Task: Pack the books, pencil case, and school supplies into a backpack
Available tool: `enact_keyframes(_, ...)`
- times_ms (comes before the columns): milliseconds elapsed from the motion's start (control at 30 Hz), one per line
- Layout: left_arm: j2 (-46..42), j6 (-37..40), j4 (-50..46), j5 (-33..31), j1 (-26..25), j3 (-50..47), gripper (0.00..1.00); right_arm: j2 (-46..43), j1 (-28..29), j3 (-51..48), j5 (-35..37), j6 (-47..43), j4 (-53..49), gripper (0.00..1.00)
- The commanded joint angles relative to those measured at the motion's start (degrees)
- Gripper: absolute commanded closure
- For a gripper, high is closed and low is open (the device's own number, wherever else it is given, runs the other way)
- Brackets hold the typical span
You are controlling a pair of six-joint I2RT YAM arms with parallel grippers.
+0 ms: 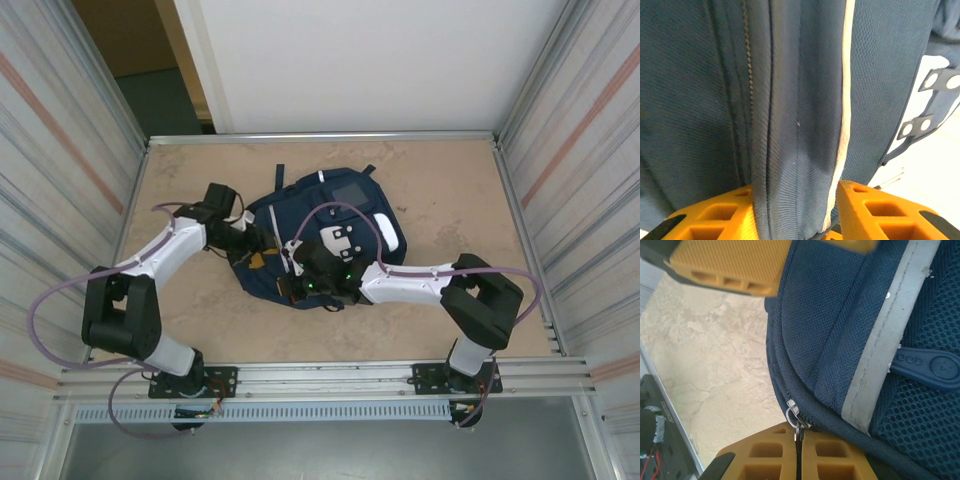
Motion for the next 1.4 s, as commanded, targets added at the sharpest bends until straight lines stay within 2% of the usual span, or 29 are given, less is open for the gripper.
enact_keyframes(0,1.5,-3.0,3.3,0.3,-1.7,-0.5,0.63,1.0,0.9,3.1,-3.5,-0.6,2.0,1.00)
enact_keyframes(33,2.1,-3.3,3.5,0.9,-1.8,-0.4,0.67,0.8,1.0,2.9,-2.8,-0.5,2.0,1.00)
enact_keyframes(67,2.5,-3.2,3.9,1.2,-1.7,-0.5,0.78,0.4,1.1,2.2,-1.9,-0.4,2.1,1.00)
enact_keyframes(100,2.6,-3.1,3.9,0.4,-1.7,-0.4,0.94,0.1,1.0,1.6,-1.2,-0.4,2.3,1.00)
enact_keyframes(133,2.4,-3.2,3.8,-0.3,-1.5,-0.7,1.00,-0.1,0.8,1.3,-0.8,-0.4,2.2,1.00)
enact_keyframes(333,1.3,-0.4,1.9,0.6,0.6,-1.6,1.00,-5.0,-1.5,-4.1,3.5,-3.2,-1.2,1.00)
enact_keyframes(467,0.8,1.3,0.8,-0.3,1.7,-2.5,1.00,-8.2,-5.2,-8.7,4.6,-6.2,-1.9,0.99)
enact_keyframes(600,2.6,2.7,1.8,3.5,2.7,-2.4,1.00,-10.3,-8.5,-11.8,5.8,-6.4,-2.5,0.97)
enact_keyframes(867,0.7,4.0,1.3,4.2,2.5,-3.0,1.00,-12.6,-10.7,-13.8,5.9,-6.4,-2.8,0.94)
enact_keyframes(967,-1.8,2.5,1.2,2.4,2.6,-4.1,0.99,-13.7,-10.9,-13.1,2.6,-7.3,-3.0,0.91)
enact_keyframes(1033,-3.3,2.0,0.4,2.1,2.6,-3.4,0.86,-15.6,-10.9,-13.9,-1.9,-8.7,-0.9,0.83)
enact_keyframes(1100,-5.8,1.6,-0.6,0.7,2.4,-2.4,0.78,-18.1,-11.2,-14.3,-6.3,-10.3,1.1,0.60)
enact_keyframes(1133,-7.5,1.5,-0.6,-0.5,2.3,-1.9,0.75,-19.8,-11.6,-13.9,-7.3,-11.2,0.7,0.55)
enact_keyframes(1167,-9.4,2.2,-0.6,-1.3,2.2,-1.4,0.70,-21.7,-12.0,-13.3,-7.7,-12.2,-0.4,0.56)
enact_keyframes(1200,-10.5,3.2,-0.8,-1.6,2.5,-0.6,0.38,-23.2,-12.5,-12.6,-7.8,-13.1,-1.6,0.50)
enact_keyframes(1233,-11.6,4.5,-1.7,-2.2,2.9,0.6,0.02,-25.3,-13.2,-12.0,-8.6,-14.2,-2.7,0.09)
enact_keyframes(1267,-12.2,5.7,-3.2,-3.7,3.2,2.1,0.01,-26.9,-14.2,-11.7,-9.5,-15.3,-3.4,0.01)
enact_keyframes(1367,-14.5,9.6,-6.3,-11.3,3.4,5.3,0.01,-32.1,-17.8,-10.2,-8.3,-17.9,-6.4,0.01)
